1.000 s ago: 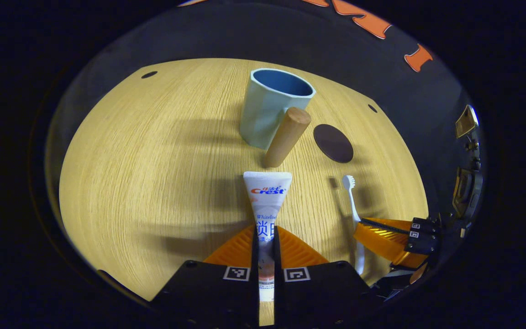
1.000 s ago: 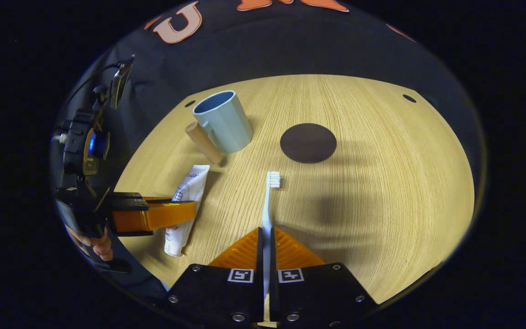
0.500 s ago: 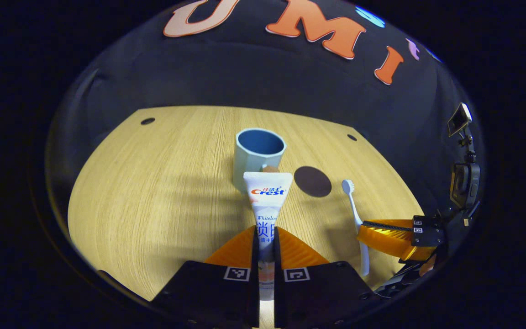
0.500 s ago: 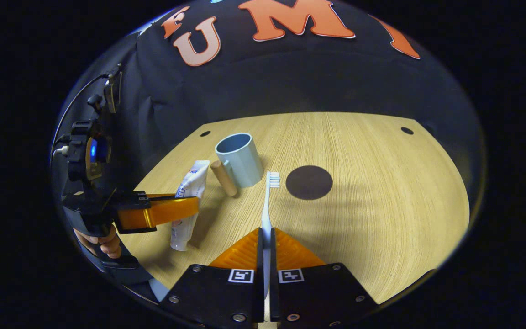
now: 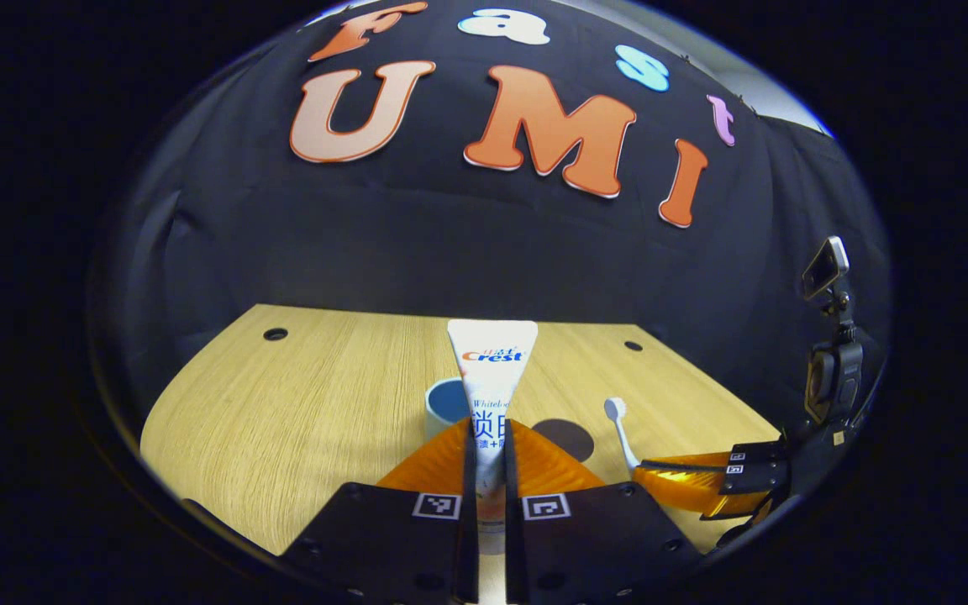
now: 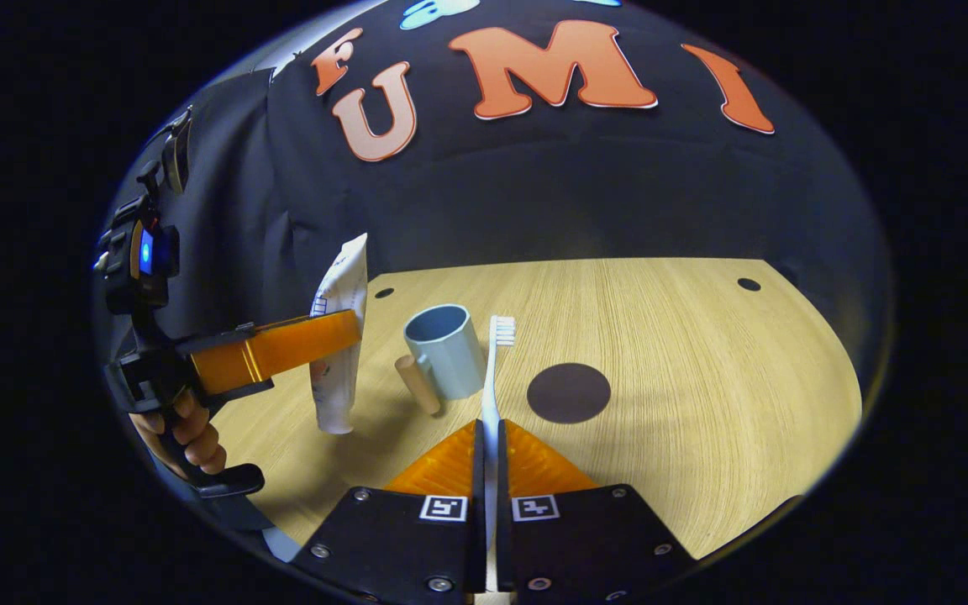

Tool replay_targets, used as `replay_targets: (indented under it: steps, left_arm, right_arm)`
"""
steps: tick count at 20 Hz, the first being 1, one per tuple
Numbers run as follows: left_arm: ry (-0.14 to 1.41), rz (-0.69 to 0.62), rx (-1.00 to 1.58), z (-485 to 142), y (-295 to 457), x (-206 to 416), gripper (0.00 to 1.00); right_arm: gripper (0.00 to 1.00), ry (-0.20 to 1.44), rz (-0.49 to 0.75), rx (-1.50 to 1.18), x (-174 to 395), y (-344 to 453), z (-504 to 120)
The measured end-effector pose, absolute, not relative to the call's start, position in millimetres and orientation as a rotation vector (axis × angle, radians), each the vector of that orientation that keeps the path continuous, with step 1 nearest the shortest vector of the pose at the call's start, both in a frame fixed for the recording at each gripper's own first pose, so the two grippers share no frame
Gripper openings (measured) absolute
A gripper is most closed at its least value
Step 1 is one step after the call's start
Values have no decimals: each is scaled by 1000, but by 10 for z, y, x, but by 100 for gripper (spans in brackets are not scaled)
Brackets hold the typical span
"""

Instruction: Put the toothbrush and toothpaste on the desktop into the cup, then pick up the cup and place it on the coaster on the desktop.

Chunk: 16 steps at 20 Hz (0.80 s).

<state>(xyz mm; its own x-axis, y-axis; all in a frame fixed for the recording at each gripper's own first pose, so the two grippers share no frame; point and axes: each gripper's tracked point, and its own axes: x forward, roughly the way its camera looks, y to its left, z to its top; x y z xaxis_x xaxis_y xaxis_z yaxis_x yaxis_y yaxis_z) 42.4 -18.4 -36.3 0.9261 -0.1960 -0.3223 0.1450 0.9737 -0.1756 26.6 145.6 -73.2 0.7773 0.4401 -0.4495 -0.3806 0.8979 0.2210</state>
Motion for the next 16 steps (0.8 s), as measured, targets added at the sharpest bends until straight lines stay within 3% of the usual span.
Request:
replay_targets:
  steps: [7,16]
  left_arm:
    - [202,-132,-220,37,-15,998,12]
    - [150,-110,-264,33,96,1530,12]
  right_arm:
    - [5,412,438,141,433,1416,-469]
    - [5,313,440,111,673,1392,-288]
